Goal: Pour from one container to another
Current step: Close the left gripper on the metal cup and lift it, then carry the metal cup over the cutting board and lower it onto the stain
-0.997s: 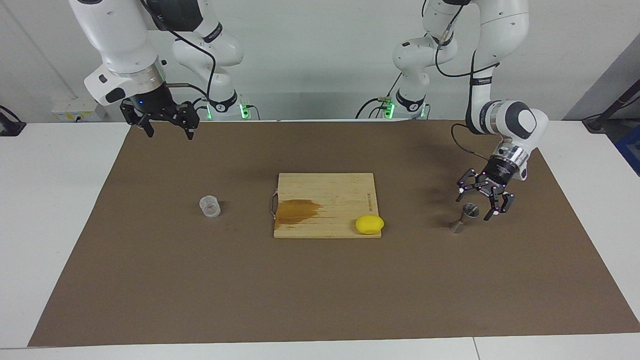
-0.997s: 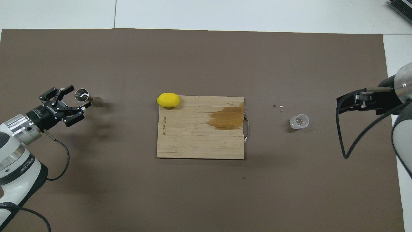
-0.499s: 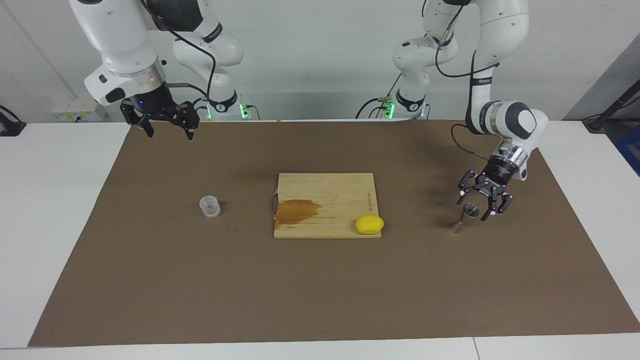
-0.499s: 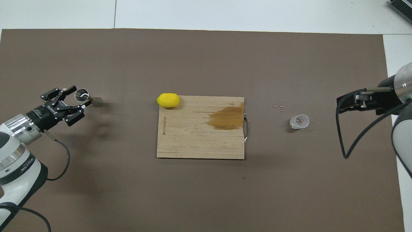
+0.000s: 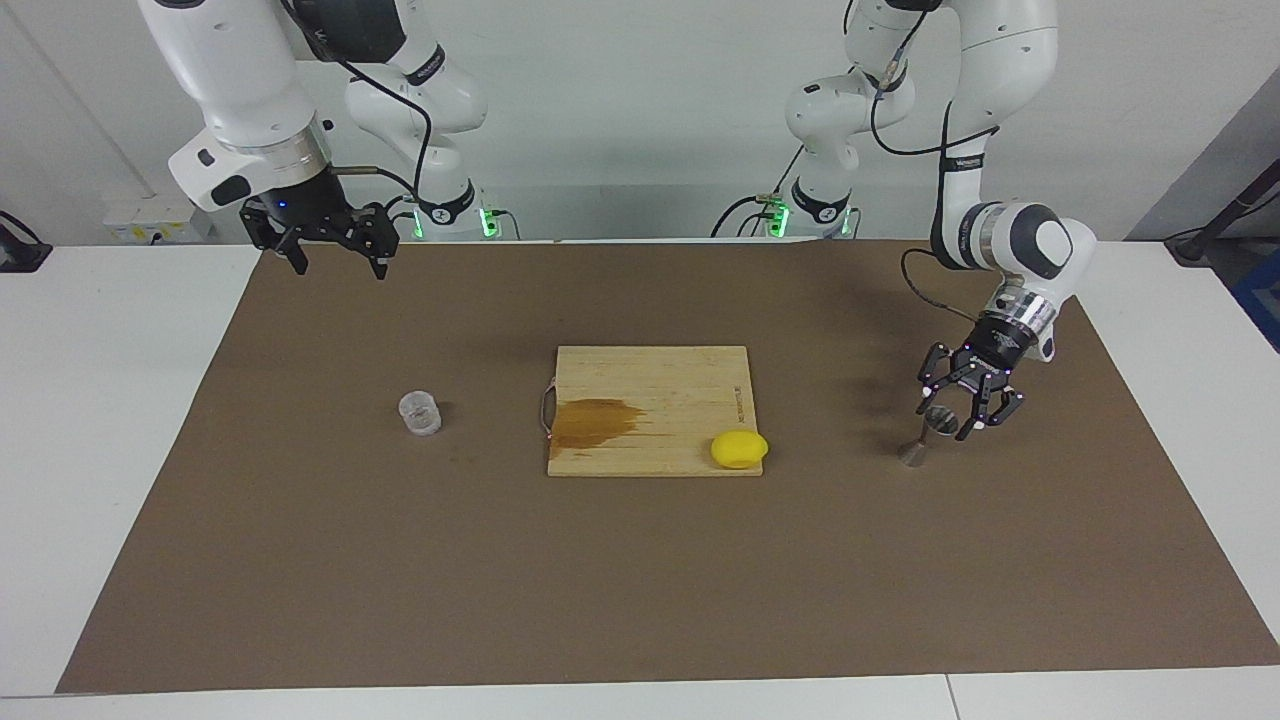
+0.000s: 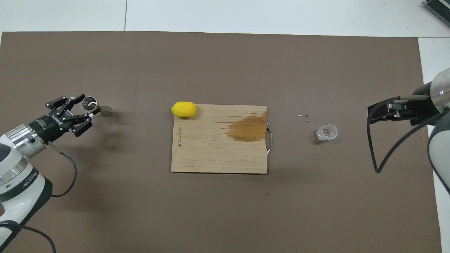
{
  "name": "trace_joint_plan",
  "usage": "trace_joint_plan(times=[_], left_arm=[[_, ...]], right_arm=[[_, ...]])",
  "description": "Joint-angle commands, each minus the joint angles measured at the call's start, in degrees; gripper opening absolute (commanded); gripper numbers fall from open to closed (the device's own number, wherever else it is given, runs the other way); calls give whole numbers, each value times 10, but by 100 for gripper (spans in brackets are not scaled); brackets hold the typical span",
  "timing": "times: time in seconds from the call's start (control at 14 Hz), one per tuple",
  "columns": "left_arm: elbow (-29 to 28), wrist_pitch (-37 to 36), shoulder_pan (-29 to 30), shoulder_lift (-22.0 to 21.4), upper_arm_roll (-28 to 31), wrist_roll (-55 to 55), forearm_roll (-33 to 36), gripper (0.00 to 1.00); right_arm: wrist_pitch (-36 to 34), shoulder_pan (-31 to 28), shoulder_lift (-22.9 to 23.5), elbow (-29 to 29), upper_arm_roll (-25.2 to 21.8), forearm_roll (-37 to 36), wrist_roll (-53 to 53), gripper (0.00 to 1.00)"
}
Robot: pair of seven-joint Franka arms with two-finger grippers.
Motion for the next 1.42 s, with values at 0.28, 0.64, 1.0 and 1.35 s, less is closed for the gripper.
trace_joint_plan(times=[0.28,0.64,1.0,1.35], left_arm=[[13,-1,-10,7,2,16,-14,0],[30,-68,-64,-30,-1,8,-11,0],[41,-60,-165,-60,-15,-52,-15,0],[67,24,-297,-47,-19,-113,-19,0]], right_arm=[[8,-8,-9,-11,2,14,-17,100],[7,-8,-9,-11,2,15,-17,100],[7,-8,-9,-11,2,15,-17,100],[8,-8,-9,-11,2,15,-17,100]])
